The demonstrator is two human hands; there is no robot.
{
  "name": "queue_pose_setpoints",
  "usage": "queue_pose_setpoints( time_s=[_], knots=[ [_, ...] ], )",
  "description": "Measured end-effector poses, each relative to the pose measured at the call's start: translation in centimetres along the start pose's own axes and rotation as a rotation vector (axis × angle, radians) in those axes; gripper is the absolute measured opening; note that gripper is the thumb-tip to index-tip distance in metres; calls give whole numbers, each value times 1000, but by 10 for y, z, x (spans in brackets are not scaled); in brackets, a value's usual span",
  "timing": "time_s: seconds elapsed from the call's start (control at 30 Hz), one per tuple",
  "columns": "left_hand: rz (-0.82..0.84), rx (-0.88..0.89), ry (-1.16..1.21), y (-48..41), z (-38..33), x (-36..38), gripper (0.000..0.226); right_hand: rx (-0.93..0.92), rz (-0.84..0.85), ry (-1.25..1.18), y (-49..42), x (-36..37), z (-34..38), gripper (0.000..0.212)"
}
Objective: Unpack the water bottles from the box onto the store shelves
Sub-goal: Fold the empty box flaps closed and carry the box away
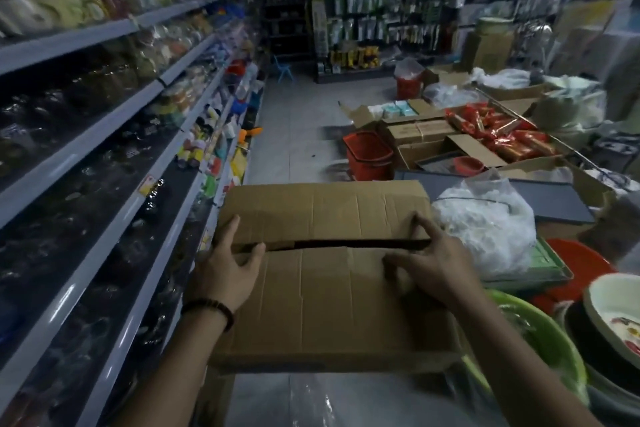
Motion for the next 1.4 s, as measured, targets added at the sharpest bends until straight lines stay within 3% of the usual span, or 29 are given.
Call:
queue_pose_setpoints(
  time_s=[0.5,0.67,1.03,1.4],
  knots=[
    [-30,-2,7,-233,-44,80,77,24,58,-15,-246,24,28,109],
    [57,40,48,-336,-27,118,90,87,29,-6,-318,51,45,111],
    [205,172,15,-566,-37,179,81,262,-73,9,-469,108,91,105],
    [287,156,18,-677,-55,294,76,374,-127,-9,-589,156,51,102]
  ],
)
Point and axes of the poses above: each hand's wrist, its own y-axis away from the middle knuckle, its own x-axis out of the palm, z = x × y, the point moved 3 cm from there along -y, towards the middle knuckle, and after that the axes turned 9 degrees about y, right-handed, at the moved point
